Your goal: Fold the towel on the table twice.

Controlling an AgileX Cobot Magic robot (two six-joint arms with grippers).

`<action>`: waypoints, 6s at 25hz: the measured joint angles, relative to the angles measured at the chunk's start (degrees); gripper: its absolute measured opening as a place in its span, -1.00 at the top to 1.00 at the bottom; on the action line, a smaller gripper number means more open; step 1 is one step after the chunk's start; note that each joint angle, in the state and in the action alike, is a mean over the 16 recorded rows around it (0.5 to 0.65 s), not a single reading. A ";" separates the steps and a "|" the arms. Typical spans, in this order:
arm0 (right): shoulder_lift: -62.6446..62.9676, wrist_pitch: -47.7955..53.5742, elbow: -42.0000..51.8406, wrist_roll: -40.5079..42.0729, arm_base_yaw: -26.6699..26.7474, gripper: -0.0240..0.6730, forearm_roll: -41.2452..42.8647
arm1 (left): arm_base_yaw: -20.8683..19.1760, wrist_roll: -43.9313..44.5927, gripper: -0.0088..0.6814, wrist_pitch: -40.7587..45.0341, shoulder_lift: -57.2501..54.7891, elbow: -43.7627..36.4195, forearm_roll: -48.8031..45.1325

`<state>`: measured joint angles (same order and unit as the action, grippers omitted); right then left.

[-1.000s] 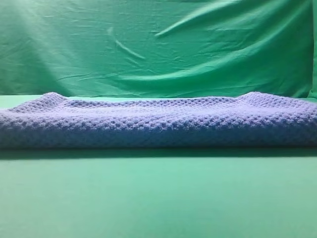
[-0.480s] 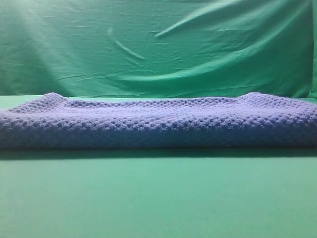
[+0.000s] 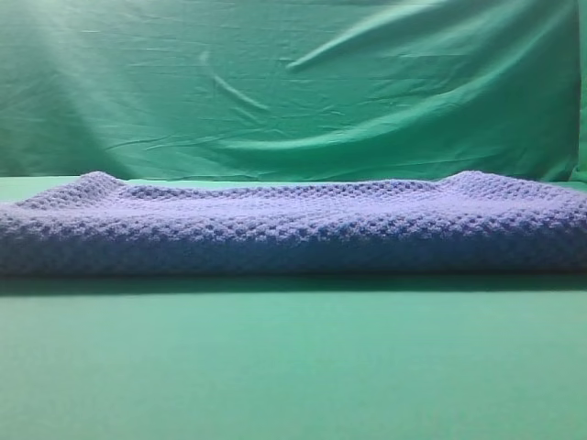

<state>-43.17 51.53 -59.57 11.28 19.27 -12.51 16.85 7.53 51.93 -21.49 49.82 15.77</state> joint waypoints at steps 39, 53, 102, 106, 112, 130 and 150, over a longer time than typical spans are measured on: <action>44.02 -13.35 38.64 -2.68 0.00 0.93 -3.52 | 0.00 -11.56 0.97 -25.74 22.57 -34.68 -1.75; 44.02 -44.56 55.65 -3.29 0.00 0.93 -4.18 | 0.00 -11.85 0.97 -46.33 22.52 -49.42 -1.53; 44.02 -29.02 61.04 -3.12 -0.01 0.93 -1.12 | -0.11 -8.08 0.97 -32.26 22.36 -50.78 -15.08; 44.02 -29.00 61.04 -3.12 -0.46 0.93 -1.12 | -1.17 -8.05 0.97 -32.26 22.36 -50.78 -15.08; 44.02 -28.97 61.04 -3.12 -4.00 0.93 -1.12 | -5.22 -8.00 0.97 -32.26 22.36 -50.78 -15.08; 44.02 -28.96 61.04 -3.12 -15.55 0.93 -1.12 | -14.62 -7.96 0.97 -32.26 22.36 -50.78 -15.00; 44.02 -29.14 61.04 1.41 -15.58 0.93 0.94 | -14.65 -7.96 0.97 -32.26 22.36 -50.78 -15.00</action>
<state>0.86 22.39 1.47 12.69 3.70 -11.57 2.20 -0.44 19.67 0.87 -0.95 0.77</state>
